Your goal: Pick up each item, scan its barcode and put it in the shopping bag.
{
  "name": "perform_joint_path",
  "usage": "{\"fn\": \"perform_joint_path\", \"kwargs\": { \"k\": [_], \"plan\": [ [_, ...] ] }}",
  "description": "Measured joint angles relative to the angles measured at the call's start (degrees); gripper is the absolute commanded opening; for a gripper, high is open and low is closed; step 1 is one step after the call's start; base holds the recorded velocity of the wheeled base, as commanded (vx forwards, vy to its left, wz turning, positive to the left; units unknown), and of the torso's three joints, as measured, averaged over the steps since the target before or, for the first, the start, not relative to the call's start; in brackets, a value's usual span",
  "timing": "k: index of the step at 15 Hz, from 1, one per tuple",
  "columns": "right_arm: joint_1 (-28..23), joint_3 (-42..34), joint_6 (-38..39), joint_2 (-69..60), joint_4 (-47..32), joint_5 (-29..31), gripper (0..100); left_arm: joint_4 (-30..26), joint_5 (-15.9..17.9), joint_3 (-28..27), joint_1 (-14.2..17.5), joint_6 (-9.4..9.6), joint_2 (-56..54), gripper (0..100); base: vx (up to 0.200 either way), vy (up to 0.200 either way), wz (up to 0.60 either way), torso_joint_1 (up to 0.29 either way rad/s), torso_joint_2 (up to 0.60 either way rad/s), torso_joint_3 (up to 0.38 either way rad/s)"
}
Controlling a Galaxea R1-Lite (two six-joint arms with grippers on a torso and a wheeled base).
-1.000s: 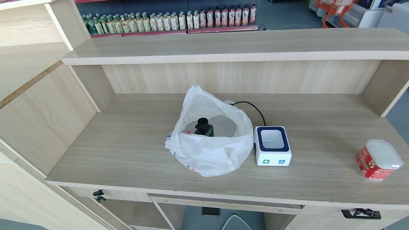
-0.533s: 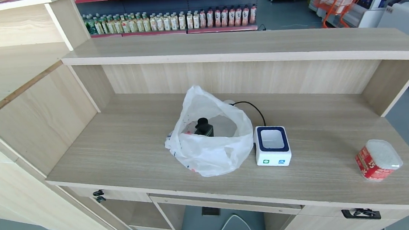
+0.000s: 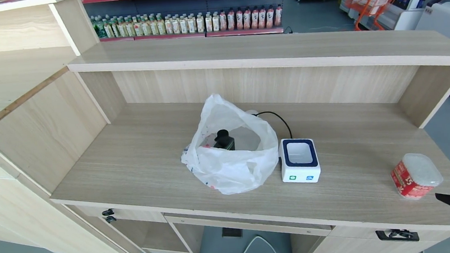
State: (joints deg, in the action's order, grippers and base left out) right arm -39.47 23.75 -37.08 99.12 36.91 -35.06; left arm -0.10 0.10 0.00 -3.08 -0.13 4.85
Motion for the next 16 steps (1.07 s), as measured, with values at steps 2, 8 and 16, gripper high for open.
{"fn": "perform_joint_path", "kwargs": {
  "k": [2, 8, 16],
  "plan": [
    [2.62, 2.51, 0.0, 3.44, 0.74, -0.33, 100, 0.0, 0.0, 0.0, 0.0, -0.02, 0.0, 100, 0.0, 0.0, 0.0, 0.0, 0.0, 0.0],
    [7.34, 10.29, 0.83, 11.82, 3.45, -1.63, 100, 0.0, 0.0, 0.0, 0.0, -0.02, 0.0, 100, 0.0, 0.0, 0.0, 0.0, 0.0, 0.0],
    [10.57, 15.64, 4.68, 16.7, 4.88, -2.24, 100, 0.02, 0.0, 0.0, 0.0, -0.02, 0.0, 100, 0.0, 0.0, 0.0, 0.0, 0.0, 0.0]
  ]
}}
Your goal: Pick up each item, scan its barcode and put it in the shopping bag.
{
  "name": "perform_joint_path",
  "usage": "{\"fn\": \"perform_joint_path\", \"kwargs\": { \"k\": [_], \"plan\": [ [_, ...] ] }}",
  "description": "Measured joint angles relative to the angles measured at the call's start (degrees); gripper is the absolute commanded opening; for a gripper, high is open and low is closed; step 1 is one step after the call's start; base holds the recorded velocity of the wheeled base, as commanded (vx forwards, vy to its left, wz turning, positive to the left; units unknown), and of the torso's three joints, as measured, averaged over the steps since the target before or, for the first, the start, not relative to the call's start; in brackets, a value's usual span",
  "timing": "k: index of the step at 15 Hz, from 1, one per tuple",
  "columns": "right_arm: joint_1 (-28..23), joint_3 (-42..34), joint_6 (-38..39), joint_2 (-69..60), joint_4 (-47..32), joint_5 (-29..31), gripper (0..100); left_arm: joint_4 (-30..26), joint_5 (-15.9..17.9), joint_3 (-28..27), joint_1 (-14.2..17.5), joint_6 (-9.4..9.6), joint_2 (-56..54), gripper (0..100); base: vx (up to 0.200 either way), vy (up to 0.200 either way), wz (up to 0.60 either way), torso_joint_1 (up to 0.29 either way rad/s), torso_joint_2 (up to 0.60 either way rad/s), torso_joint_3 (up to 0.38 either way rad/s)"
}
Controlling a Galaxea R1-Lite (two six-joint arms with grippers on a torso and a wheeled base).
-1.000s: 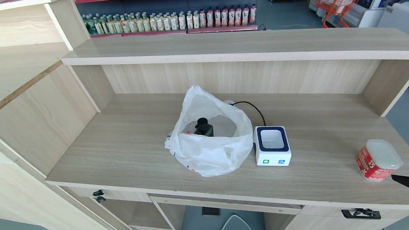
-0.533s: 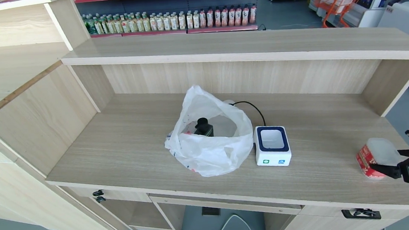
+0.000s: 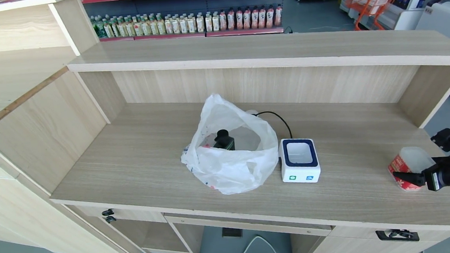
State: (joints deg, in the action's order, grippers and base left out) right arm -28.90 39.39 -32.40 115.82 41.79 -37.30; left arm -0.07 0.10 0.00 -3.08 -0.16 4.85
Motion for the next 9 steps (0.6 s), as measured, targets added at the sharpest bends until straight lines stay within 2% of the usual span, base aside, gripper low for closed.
{"fn": "perform_joint_path", "kwargs": {
  "k": [3, 8, 9],
  "plan": [
    [0.6, -2.99, 0.46, -1.66, -0.09, -0.82, 100, -0.02, 0.0, 0.0, 0.0, 0.0, 0.0, 100, 0.0, 0.0, 0.0, 0.0, 0.0, 0.0],
    [1.16, -2.43, 0.71, -1.63, 0.41, -1.32, 100, -0.02, 0.0, 0.0, 0.0, 0.0, 0.0, 100, 0.0, 0.0, 0.0, 0.0, 0.0, 0.0],
    [1.23, -2.21, 0.71, -1.4, 0.41, -1.32, 0, -0.02, 0.0, 0.0, 0.02, 0.0, 0.0, 100, 0.0, 0.0, 0.0, 0.0, 0.0, 0.0]
  ]
}}
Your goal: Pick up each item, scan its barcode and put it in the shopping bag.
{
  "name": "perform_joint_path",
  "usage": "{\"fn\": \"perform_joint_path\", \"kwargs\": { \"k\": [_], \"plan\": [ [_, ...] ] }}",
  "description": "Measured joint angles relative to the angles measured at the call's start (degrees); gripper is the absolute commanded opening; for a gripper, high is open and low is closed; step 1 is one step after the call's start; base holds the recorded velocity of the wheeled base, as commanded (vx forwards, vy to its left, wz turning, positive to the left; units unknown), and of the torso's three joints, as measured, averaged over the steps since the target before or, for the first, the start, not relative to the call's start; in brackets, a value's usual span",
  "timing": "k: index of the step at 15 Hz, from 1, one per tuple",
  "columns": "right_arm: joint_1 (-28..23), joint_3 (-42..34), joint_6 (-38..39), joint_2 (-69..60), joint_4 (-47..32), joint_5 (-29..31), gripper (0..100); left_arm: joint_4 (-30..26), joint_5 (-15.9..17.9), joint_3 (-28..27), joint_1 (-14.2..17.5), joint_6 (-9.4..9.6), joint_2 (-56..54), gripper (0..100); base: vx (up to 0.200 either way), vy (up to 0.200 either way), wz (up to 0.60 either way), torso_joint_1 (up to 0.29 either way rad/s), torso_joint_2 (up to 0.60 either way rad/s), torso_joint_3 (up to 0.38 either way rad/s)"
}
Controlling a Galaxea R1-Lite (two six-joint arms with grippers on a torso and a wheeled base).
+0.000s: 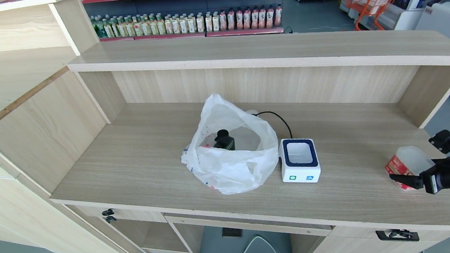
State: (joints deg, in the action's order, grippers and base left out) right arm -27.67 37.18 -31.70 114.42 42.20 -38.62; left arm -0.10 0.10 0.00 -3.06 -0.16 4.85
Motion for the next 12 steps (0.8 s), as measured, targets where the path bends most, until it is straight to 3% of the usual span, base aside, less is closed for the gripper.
{"fn": "perform_joint_path", "kwargs": {
  "k": [9, 12],
  "plan": [
    [0.23, 3.24, 0.0, 2.01, 0.2, -0.2, 0, 0.0, 0.0, 0.0, 0.0, 0.0, 0.0, 100, 0.0, 0.0, 0.0, 0.0, 0.0, 0.0],
    [0.26, 3.55, 0.0, 1.51, 2.13, -3.1, 0, 0.02, 0.0, 0.0, 0.0, 0.0, 0.0, 100, 0.0, 0.0, 0.0, 0.0, 0.0, 0.0]
  ]
}}
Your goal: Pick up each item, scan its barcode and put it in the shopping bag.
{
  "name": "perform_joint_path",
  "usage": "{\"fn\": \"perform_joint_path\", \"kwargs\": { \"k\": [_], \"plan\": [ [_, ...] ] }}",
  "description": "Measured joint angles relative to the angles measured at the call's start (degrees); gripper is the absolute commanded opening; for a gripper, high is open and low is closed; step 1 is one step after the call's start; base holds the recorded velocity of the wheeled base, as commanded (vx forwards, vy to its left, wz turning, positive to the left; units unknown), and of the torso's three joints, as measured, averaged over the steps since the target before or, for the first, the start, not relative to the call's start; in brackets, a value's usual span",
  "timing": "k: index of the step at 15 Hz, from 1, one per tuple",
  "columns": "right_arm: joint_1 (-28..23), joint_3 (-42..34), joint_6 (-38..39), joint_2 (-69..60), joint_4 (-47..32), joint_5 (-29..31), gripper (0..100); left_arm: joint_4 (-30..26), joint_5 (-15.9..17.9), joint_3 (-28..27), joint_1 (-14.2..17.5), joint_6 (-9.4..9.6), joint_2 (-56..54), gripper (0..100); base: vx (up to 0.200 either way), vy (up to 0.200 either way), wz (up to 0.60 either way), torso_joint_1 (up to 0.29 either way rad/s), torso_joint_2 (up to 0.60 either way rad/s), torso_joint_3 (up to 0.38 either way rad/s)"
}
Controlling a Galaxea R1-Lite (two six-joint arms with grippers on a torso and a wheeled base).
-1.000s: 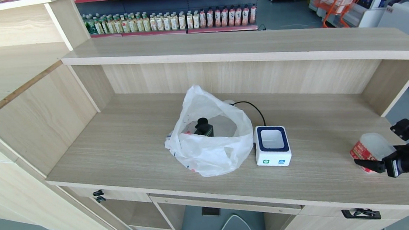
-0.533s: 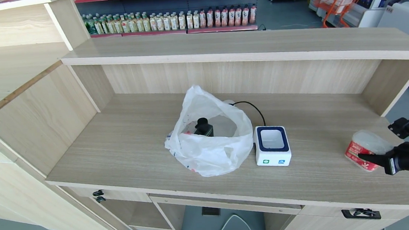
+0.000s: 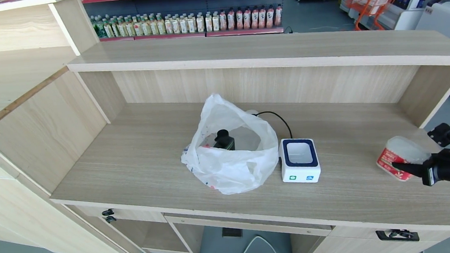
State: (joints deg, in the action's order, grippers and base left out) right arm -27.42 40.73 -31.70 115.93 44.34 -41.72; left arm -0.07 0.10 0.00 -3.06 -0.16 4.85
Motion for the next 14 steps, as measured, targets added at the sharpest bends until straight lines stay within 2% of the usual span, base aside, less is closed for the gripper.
{"fn": "perform_joint_path", "kwargs": {
  "k": [5, 8, 10, 14],
  "plan": [
    [0.41, 0.74, -0.27, -4.55, 0.57, -1.61, 0, -0.02, 0.0, 0.0, -0.02, 0.0, 0.0, 100, 0.0, 0.0, 0.0, 0.0, 0.0, 0.0],
    [0.77, 2.96, -0.05, -12.13, 1.8, -10.83, 0, 0.0, 0.0, 0.0, 0.0, 0.0, 0.0, 100, 0.0, 0.0, 0.0, 0.0, 0.0, 0.0],
    [3.13, 4.8, 0.9, -16.65, 8.7, -15.3, 0, -0.02, 0.0, 0.0, 0.0, 0.0, 0.0, 100, 0.0, 0.0, 0.0, 0.0, 0.0, 0.0],
    [11.76, 6.38, 3.01, -20.92, 23.48, -16.2, 0, -0.02, 0.0, 0.0, -0.02, 0.0, 0.0, 100, 0.0, 0.0, 0.0, 0.0, 0.0, 0.0]
  ]
}}
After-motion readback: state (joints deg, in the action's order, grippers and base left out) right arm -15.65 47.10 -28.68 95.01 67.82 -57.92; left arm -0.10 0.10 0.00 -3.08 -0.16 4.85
